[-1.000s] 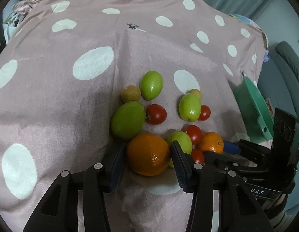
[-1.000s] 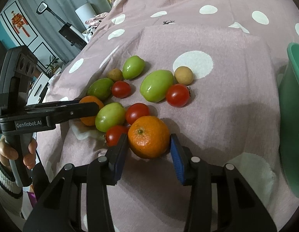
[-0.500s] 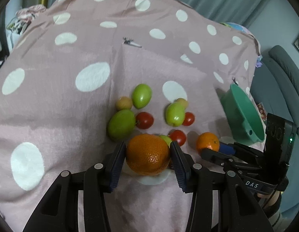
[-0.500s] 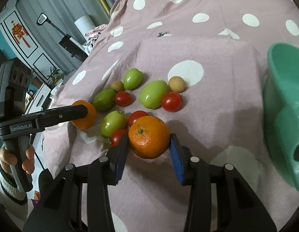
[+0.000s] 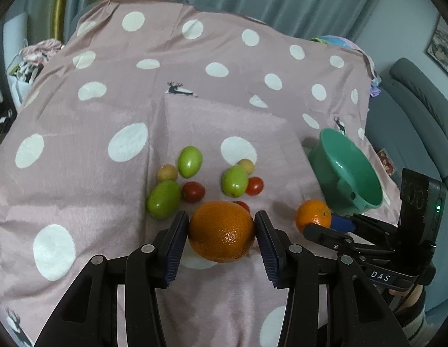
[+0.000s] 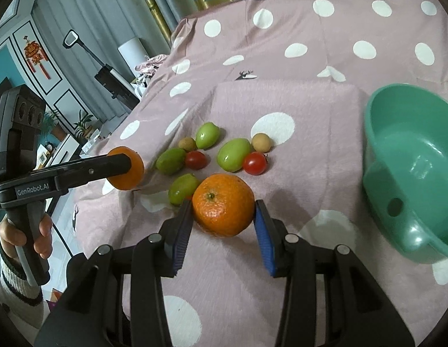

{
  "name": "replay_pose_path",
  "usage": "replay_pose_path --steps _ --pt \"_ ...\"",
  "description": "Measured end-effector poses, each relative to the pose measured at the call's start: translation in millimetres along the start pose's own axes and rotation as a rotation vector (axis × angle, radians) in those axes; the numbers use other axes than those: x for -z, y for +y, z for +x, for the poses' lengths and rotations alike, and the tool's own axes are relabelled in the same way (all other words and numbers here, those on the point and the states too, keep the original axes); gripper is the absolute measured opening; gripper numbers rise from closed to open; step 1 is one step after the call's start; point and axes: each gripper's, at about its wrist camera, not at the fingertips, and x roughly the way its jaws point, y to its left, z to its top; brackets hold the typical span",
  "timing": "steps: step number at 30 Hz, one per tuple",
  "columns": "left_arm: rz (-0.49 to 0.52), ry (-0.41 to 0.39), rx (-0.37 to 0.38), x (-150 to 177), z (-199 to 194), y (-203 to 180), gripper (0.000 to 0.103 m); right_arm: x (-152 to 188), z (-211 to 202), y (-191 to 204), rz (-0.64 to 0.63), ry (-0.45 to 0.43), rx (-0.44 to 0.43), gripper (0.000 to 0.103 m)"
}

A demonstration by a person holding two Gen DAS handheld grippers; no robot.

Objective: Organize fruits
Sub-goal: 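Grasp the large orange with the left tool while the right tool grasps the small orange, then carry both oranges to the green bowl and release them inside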

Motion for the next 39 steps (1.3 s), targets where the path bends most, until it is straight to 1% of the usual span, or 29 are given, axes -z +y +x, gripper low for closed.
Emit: replay_pose_path --steps 10,17,29,39 --pt "0.045 -0.022 -0.017 -0.4 -12.3 -24.2 0.048 3.6 -30.7 1.7 -0.001 -0.069 -0.005 0.043" --pt "0.077 -0.035 -0.018 -2.8 -17.0 -41.6 0.048 4.4 -50.3 -7.7 0.022 -0.115 0.007 0.043" --pt "0.123 -0.037 -0.005 -14.3 -9.1 -70.8 0.048 7.1 -79.0 -29.1 0.056 -0.183 0.040 0.043" --pt "0.198 -0.032 0.022 -26.2 5.3 -103.3 0.048 9.5 -96.1 -50.6 0.099 -0.224 0.077 0.043"
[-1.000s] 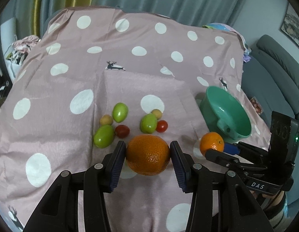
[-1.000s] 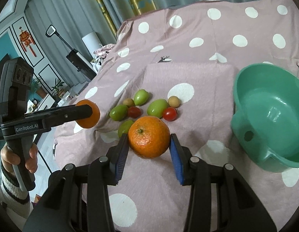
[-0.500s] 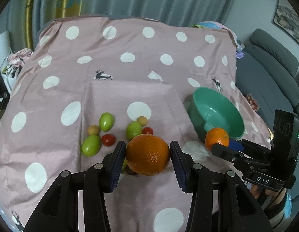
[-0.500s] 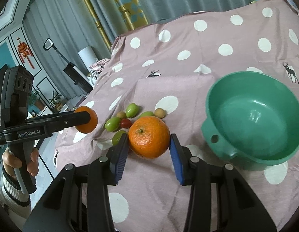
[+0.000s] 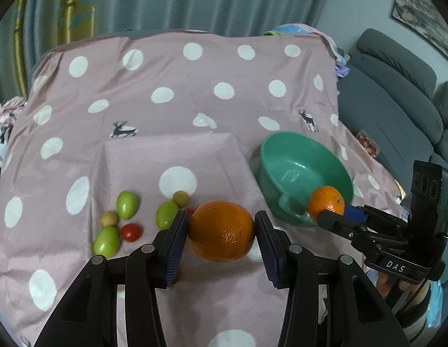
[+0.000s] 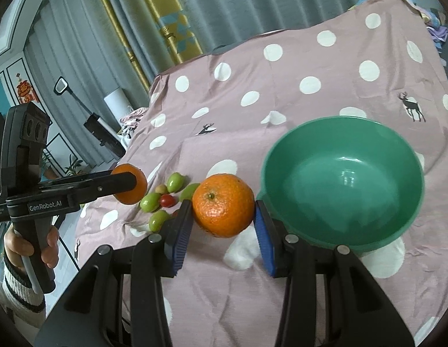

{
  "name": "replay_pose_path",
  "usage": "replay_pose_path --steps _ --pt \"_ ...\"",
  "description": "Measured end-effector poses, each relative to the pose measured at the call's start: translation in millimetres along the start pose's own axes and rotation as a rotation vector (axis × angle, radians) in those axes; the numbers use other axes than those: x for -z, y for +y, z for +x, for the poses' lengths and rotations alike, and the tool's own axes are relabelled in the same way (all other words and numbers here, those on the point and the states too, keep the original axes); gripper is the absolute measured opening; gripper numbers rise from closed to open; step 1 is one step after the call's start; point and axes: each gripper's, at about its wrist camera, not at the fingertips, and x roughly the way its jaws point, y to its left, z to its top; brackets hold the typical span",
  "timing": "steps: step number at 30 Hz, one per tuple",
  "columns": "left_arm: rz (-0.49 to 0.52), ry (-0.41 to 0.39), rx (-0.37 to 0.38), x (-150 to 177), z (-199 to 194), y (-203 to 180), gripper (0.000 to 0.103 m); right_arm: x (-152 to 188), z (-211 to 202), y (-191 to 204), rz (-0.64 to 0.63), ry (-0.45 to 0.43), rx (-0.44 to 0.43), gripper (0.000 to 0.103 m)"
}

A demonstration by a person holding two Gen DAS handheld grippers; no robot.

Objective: Organize fruits
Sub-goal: 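Carry both oranges to the green bowl and release them inside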

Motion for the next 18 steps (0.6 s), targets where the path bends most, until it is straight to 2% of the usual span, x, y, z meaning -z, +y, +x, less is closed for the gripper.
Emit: replay_pose_path --steps 18 --pt "0.128 0.016 0.064 -28.6 38.5 -52.5 0.048 -0.8 -12.1 -39.0 0.068 -0.040 0.061 0.043"
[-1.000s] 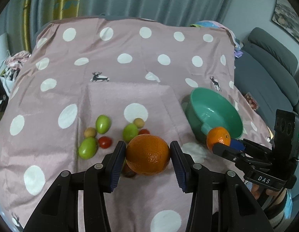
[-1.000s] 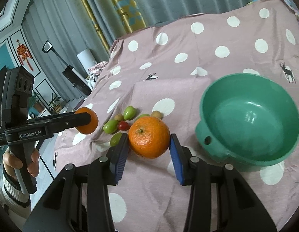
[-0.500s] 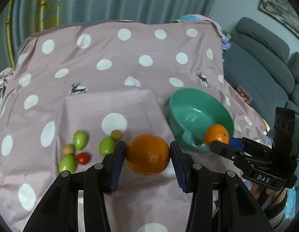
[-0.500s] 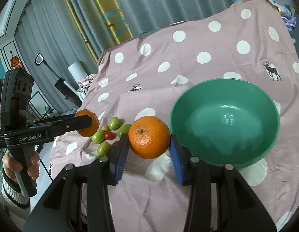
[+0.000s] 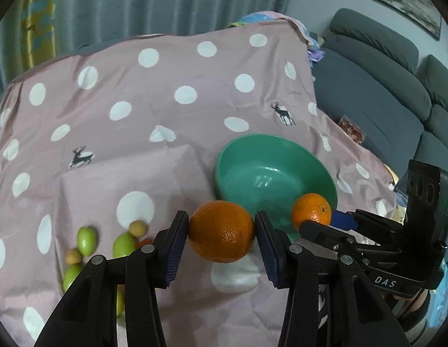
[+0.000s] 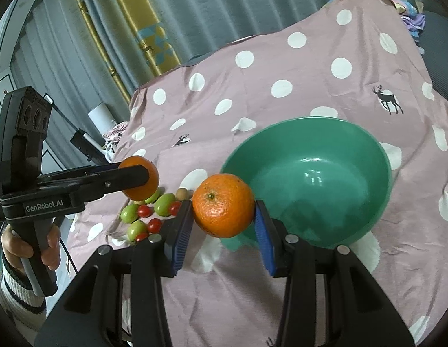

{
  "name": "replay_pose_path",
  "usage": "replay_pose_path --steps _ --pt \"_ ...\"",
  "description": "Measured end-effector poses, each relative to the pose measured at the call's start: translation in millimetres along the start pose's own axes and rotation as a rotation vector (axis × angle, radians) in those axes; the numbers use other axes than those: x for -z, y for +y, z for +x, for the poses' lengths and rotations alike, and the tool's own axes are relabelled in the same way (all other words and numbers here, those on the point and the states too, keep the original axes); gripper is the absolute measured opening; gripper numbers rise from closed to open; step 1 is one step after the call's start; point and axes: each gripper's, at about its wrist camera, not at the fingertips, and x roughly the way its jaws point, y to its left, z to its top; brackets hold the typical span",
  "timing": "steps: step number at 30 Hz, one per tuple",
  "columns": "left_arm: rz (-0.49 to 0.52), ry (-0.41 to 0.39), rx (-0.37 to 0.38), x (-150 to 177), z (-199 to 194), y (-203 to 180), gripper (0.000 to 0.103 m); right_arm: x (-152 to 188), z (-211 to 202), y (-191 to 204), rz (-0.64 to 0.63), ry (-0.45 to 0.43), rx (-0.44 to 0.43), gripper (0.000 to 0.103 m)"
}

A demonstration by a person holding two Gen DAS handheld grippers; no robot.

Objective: Organize fruits
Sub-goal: 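Carry both oranges to the green bowl and release them inside, then withdraw both tools from the bowl back toward the fruit pile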

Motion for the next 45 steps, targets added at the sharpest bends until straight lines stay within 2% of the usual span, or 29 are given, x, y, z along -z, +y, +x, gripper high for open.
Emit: replay_pose_path --steps 16,31,36,45 --pt "0.068 0.052 0.055 -19.3 54.5 -25.7 0.048 -0.8 5.1 -34.0 0.056 0.003 0.062 0.043" --pt "0.102 0.124 0.067 -13.4 92.9 -41.6 0.048 5.3 13.4 -41.9 0.036 0.045 0.124 0.043" --pt "0.102 0.123 0.067 -11.7 93.4 -41.9 0.048 5.0 10.3 -41.0 0.039 0.042 0.128 0.044" --pt "0.090 0.084 0.055 -8.9 72.2 -39.7 0.048 8.2 -3.0 -32.8 0.032 0.029 0.126 0.044"
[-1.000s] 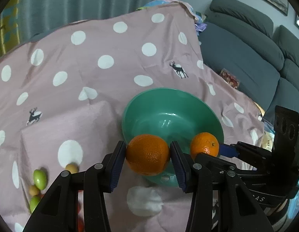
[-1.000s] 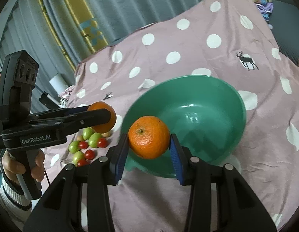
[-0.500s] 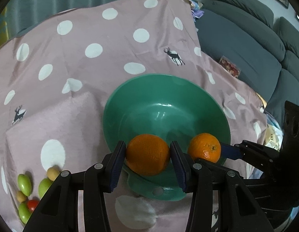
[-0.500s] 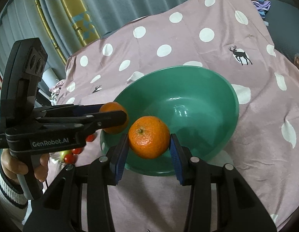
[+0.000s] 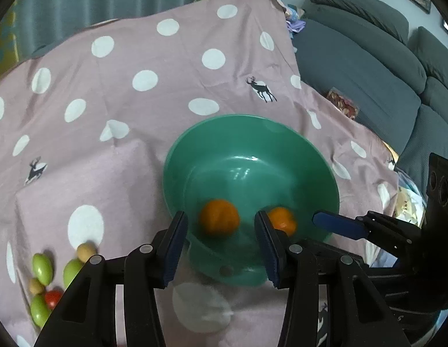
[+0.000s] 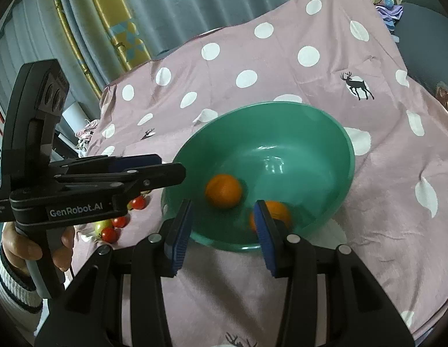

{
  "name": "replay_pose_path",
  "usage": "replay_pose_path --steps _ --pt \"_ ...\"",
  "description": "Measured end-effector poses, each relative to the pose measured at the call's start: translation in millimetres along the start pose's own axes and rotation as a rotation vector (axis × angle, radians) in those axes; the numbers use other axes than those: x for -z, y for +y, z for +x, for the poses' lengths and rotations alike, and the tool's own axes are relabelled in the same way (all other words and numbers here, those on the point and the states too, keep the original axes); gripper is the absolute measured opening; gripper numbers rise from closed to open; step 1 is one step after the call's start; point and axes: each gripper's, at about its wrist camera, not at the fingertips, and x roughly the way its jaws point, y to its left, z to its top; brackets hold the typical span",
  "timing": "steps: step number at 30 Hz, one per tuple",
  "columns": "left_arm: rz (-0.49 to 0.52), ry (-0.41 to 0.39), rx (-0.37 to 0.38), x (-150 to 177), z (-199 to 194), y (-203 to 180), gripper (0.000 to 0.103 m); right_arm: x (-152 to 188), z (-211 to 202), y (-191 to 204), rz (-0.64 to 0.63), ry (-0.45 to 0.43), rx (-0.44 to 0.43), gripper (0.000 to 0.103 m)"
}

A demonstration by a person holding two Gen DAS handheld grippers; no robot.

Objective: Organize fruits
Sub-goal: 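Withdraw both tools from the bowl back toward the fruit pile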

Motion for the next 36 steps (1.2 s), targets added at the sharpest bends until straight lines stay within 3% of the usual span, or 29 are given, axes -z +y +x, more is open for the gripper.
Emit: replay_pose_path --steps 3,8,15,17,27,36 --pt "-0.023 -0.003 -0.008 6.0 -9.4 4.2 0.052 -0.3 -7.1 3.7 -0.003 -0.007 0.000 0.046" --pt "-0.067 -0.013 -0.050 20.2 -28.5 14.0 0.068 2.9 -18.5 13.9 -0.020 -0.016 -0.011 0.049" --pt "-0.136 -0.021 -0.102 41.7 -51.3 33.1 0.071 9.0 -25.9 33.5 -0.050 -0.011 -0.034 0.056" --pt "-0.156 -0.023 -0.124 50.5 -57.5 41.8 0.080 9.6 -26.7 39.3 -0.062 -0.010 -0.037 0.056" --pt "-0.324 -0.028 -0.200 96.7 -81.3 96.5 0.080 15.0 -21.8 60.8 -0.096 0.024 -0.057 0.065" --pt "-0.460 -0.070 -0.191 138.3 -106.1 131.2 0.084 25.1 -3.4 87.9 -0.151 0.086 -0.112 0.069"
